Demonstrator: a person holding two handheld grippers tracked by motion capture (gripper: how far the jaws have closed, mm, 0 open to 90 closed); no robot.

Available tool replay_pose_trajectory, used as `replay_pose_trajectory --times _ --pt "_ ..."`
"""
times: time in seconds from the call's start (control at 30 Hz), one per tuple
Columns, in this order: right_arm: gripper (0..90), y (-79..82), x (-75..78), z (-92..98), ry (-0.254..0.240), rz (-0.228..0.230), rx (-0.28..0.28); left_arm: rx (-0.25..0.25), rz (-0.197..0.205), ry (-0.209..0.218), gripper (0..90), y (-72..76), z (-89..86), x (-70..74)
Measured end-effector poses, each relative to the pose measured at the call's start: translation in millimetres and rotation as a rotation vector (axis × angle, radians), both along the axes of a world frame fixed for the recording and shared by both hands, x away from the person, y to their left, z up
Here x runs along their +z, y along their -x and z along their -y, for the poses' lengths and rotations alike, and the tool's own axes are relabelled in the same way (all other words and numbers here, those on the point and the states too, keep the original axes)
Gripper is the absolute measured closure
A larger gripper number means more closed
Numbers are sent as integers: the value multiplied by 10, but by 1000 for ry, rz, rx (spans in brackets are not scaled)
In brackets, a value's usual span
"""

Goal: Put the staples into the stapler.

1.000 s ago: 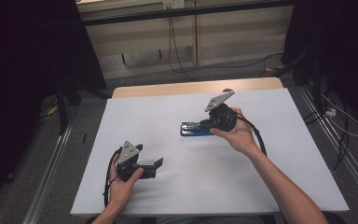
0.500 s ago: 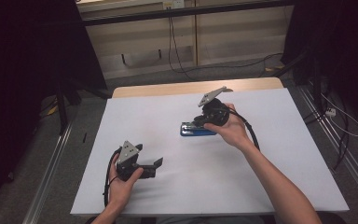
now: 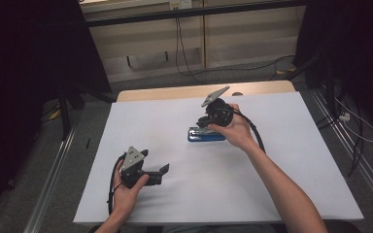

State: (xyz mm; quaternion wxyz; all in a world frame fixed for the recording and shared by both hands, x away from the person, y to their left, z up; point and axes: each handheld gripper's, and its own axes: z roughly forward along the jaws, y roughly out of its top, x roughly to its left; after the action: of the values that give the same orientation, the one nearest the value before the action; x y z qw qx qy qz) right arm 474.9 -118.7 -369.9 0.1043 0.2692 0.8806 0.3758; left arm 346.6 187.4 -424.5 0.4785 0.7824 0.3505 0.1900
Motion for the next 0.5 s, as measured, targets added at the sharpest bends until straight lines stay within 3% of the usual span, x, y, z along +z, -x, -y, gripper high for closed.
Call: replay_pose_trajectory --times 0.5 --pt "793 -170 -29 -67 0 0 -19 2 3 4 49 2 -18 10"
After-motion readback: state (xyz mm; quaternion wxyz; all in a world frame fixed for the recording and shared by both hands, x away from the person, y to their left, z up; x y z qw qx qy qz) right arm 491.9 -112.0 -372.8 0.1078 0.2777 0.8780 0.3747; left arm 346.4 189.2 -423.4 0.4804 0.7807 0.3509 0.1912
